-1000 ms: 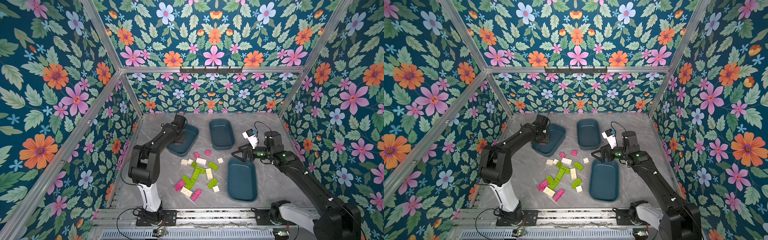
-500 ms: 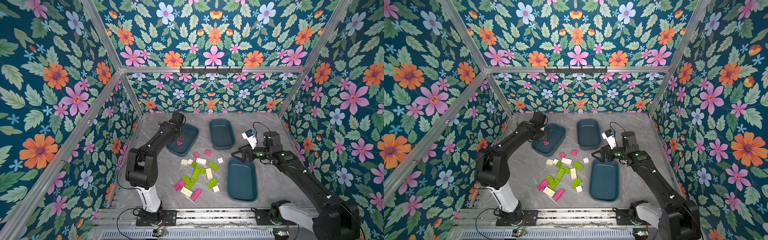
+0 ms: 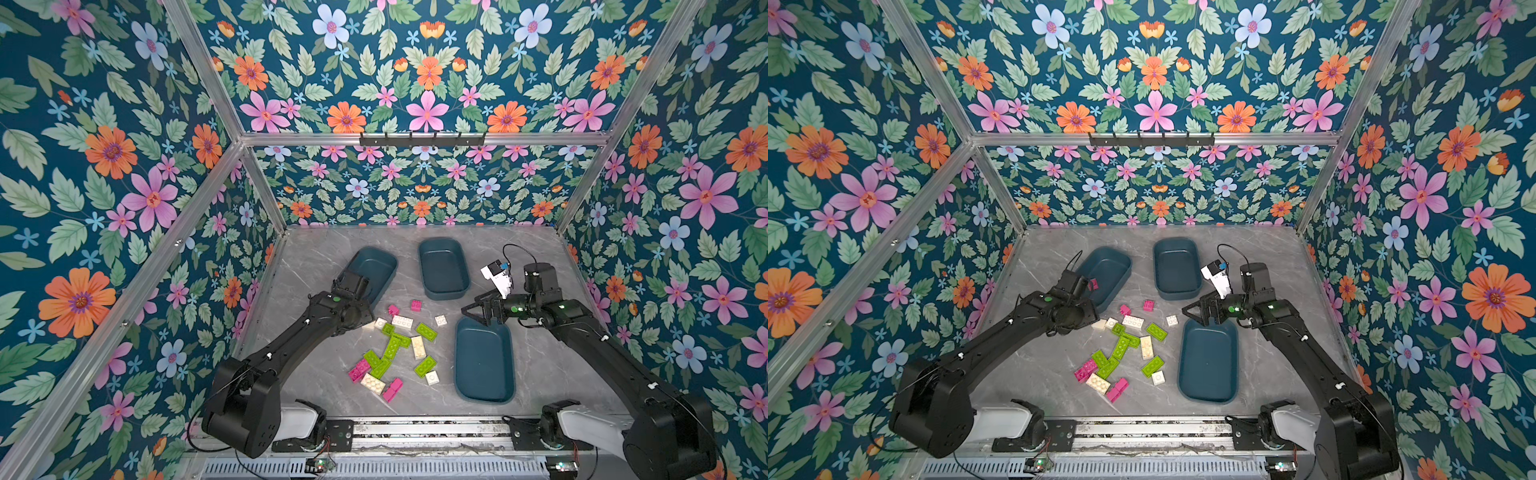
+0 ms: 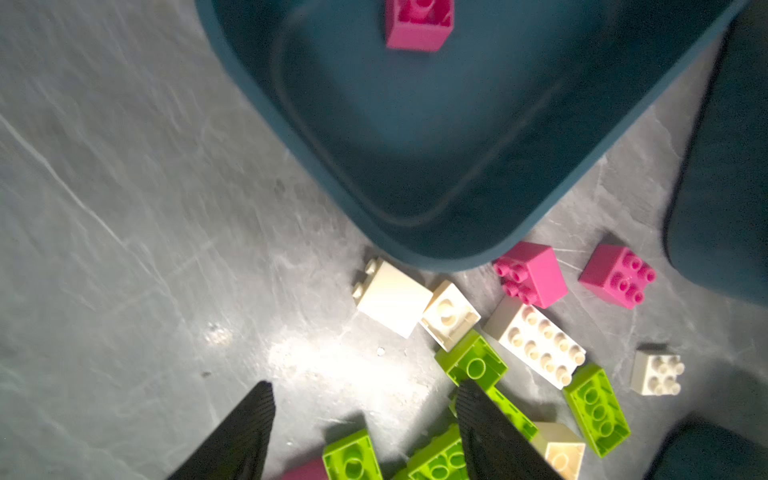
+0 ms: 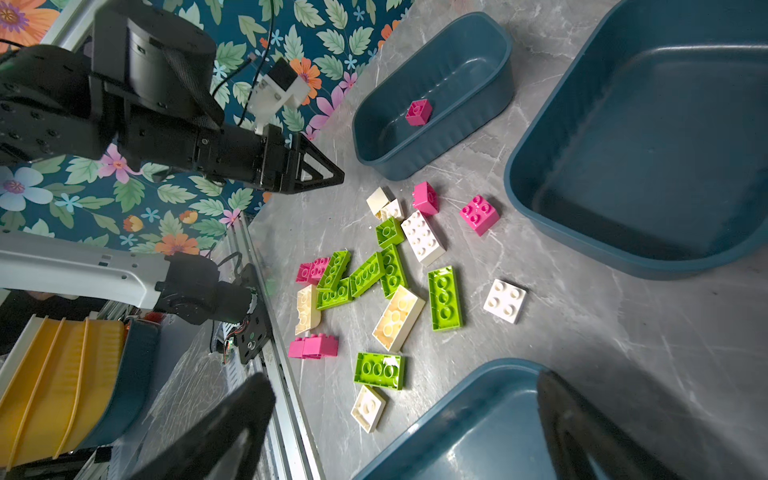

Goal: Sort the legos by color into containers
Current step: 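Lower the left gripper onto a white brick beside the tub and grasp, then carry the white brick to the middle far tub and drop it in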

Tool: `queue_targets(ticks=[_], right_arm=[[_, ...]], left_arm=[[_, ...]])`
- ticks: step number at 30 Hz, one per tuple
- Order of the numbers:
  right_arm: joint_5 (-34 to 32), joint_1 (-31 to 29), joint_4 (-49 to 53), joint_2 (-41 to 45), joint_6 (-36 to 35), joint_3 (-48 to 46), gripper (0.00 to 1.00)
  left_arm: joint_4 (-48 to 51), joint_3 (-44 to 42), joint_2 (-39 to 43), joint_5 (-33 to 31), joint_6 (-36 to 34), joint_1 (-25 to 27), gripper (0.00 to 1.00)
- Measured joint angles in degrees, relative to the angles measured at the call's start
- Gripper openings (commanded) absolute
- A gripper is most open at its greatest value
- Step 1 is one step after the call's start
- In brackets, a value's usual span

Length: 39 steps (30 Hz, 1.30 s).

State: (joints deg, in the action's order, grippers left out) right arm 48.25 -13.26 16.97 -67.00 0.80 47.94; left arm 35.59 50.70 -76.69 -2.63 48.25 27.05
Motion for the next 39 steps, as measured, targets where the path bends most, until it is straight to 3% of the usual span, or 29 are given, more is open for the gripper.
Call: queue_targets(ticks=[7,16,26,39], right_arm=[[0.17,0.02,-0.02,0.22,-0.83,-0.79,0.99],[0.2,-0.02,1.49,0.22,-2.08,-0.74,0.99],[0.59,0.0,2.49,0.98,-2.47,-0.74,0.99],[0.59,0.0,2.51,1.57,-2.47,-1.4,0.99]], left_arm=[[-6.69,-5.84,-0.7,-0.63,15.63,1.44,0.65],[-13.97,-7.98,-5.73,-1.73,25.16,1.49,0.59],[-16.48,-3.69,-13.22,-1.77,26.97,1.16,0.6],[-10.64,-1.6,-14.93,-3.17,26.47,1.16,0.5]])
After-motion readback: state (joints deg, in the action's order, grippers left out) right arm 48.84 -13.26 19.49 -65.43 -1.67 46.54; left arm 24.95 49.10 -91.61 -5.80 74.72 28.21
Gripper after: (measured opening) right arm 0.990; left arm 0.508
